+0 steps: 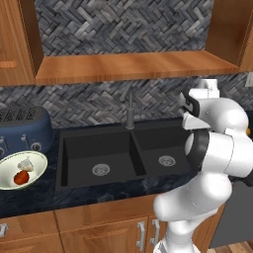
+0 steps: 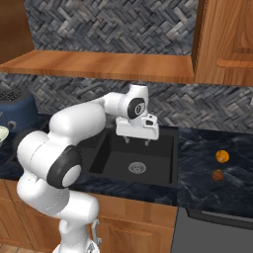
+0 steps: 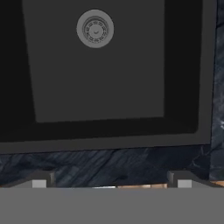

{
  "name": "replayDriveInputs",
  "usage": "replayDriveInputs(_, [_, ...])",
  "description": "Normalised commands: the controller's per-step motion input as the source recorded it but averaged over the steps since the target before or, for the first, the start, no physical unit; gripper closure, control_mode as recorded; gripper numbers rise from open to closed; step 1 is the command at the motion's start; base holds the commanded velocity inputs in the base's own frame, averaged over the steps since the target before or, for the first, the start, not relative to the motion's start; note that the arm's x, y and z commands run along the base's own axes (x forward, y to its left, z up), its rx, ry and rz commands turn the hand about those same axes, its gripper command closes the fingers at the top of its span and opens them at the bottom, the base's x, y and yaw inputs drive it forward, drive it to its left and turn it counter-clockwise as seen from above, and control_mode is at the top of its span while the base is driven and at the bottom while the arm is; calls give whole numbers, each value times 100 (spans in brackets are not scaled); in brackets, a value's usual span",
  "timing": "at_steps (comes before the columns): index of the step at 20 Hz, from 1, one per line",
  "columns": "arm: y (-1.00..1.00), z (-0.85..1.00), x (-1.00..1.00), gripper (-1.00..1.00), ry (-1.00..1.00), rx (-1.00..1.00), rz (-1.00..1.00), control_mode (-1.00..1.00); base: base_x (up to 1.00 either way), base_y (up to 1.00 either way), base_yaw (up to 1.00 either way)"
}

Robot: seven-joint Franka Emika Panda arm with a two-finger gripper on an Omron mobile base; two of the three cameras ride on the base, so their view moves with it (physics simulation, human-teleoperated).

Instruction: There is a mixed pile of frozen fruits and vegetables on the counter. Locate all the frozen vegetables and place the items in a bowl on the counter. Take all the frozen fruits and defrost them in a running sink.

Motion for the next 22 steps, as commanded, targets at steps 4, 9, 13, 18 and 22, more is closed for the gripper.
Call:
replayDriveInputs(4, [-40,0,0,-100,0,-2,-10,-100,0,0,0])
replayDriveInputs(9, [-40,0,1,-100,-1,-4,-8,-100,0,0,0])
replayDriveInputs(13, [-39,0,4,-100,0,-5,-8,-100,0,0,0])
replayDriveInputs(18, [-38,0,7,-100,0,-4,-9,-100,0,0,0])
replayDriveInputs(22, [-39,0,1,-100,0,-1,-10,-100,0,0,0])
